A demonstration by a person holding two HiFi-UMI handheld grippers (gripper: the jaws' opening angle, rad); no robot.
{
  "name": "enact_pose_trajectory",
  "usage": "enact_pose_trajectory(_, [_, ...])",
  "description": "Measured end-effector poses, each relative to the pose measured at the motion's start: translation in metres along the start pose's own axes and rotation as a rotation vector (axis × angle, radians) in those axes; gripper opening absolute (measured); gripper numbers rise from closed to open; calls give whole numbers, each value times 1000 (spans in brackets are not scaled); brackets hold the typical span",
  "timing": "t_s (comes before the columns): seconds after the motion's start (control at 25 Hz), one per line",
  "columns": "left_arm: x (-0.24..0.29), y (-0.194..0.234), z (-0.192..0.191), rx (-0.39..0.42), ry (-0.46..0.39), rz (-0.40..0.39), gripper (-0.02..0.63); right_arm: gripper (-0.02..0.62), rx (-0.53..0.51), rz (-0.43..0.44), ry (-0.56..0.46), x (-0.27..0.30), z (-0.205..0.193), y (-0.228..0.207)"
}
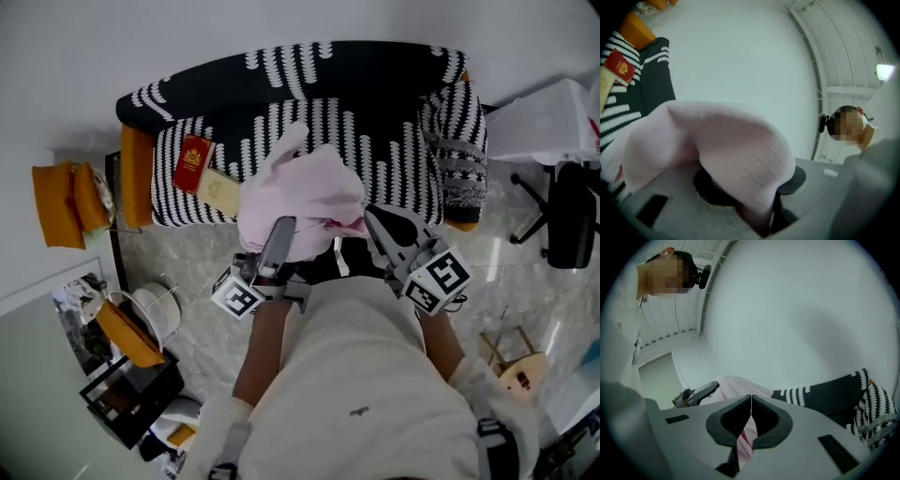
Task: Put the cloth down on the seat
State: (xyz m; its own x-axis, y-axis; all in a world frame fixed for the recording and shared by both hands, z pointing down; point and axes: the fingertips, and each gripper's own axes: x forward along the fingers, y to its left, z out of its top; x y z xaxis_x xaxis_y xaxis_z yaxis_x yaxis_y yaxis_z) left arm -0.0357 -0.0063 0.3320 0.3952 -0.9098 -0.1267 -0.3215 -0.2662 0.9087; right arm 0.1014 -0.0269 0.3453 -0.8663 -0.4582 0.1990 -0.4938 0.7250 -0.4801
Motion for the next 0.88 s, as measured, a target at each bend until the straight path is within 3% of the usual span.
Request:
enact_pose_trajectory(0.36, [27, 15, 29, -8, 27, -35, 197, 9, -27, -87, -37, 11, 25, -13])
enact_pose_trajectory(0.88, [50, 78, 78, -71, 87, -54, 197, 9, -68, -167, -12, 73, 47, -6])
